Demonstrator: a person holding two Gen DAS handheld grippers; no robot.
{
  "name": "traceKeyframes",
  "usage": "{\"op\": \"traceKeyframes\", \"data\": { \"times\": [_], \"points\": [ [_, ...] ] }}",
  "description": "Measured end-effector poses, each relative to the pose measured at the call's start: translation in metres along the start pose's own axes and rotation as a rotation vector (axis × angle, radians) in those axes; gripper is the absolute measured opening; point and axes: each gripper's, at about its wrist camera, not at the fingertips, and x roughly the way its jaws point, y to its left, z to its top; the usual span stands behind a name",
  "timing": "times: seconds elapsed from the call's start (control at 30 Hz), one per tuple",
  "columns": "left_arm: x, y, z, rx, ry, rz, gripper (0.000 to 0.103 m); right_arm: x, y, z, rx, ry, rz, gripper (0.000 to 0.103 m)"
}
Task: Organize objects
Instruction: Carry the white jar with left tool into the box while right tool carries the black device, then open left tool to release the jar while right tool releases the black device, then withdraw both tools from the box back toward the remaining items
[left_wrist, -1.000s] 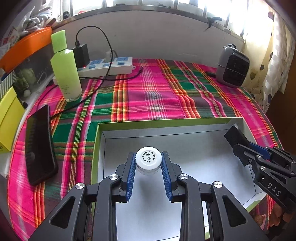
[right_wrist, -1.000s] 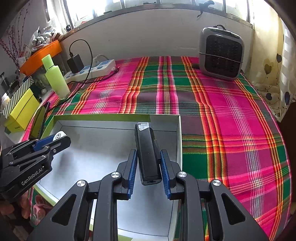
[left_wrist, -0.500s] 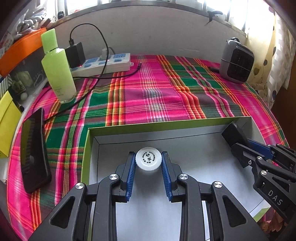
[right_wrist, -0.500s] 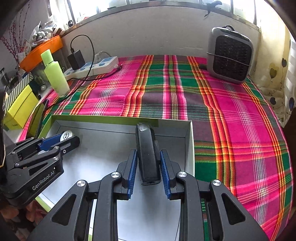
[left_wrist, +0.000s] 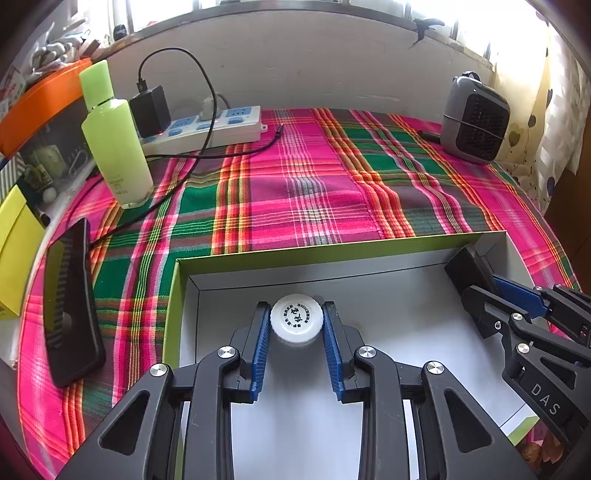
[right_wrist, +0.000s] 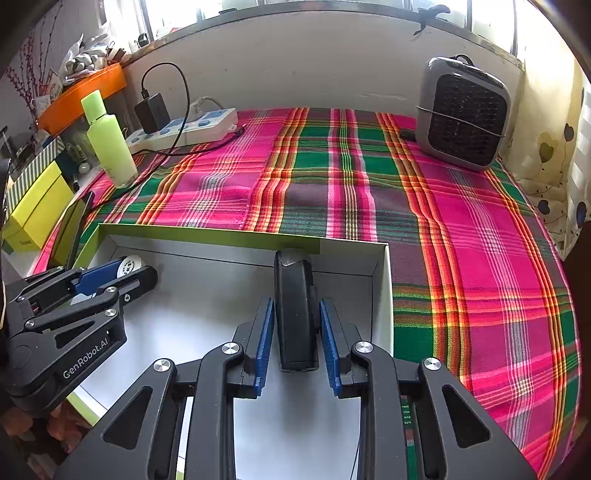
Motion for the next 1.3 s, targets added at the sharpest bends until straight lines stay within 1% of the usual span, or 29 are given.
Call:
{"op": "traceKeyframes", "data": {
  "times": [0.1,0.43,0.57,0.63,0.77,0.83,0.9,1.13,1.3],
  "points": [
    [0.0,0.0,0.0,0.003,0.001,0.002,0.026,0.001,0.001,0.0,-0.007,0.002,-0.007,0.026],
    [0.001,-0.001,-0.001,0.009,-0.001,0.003,0.032,0.002,0.002,0.0,-0.011,0.003,-0.012,0.026],
    [0.0,-0.002,-0.001,0.007,0.004,-0.012,0.035,0.002,0.002,-0.001,-0.012,0.004,-0.01,0.027],
    [-0.001,-0.001,-0.001,0.003,0.007,-0.022,0.036,0.002,0.001,-0.001,-0.007,0.004,-0.001,0.03],
    [-0.004,-0.003,-0.003,0.007,0.007,-0.042,0.042,-0.001,0.003,-0.002,-0.005,-0.003,0.009,0.042],
    [-0.006,-0.004,-0.005,0.01,0.003,-0.042,0.048,-0.002,0.003,-0.002,0.0,-0.005,0.015,0.044],
    [-0.008,-0.003,-0.007,0.006,0.002,-0.047,0.05,-0.003,0.004,-0.004,0.0,-0.005,0.014,0.044],
    [-0.021,0.001,-0.012,-0.015,-0.013,-0.048,0.054,-0.014,0.004,-0.007,0.012,-0.025,0.013,0.045],
    [-0.035,0.002,-0.019,-0.019,-0.03,-0.052,0.055,-0.025,0.006,-0.012,0.015,-0.042,0.02,0.051]
  ]
}}
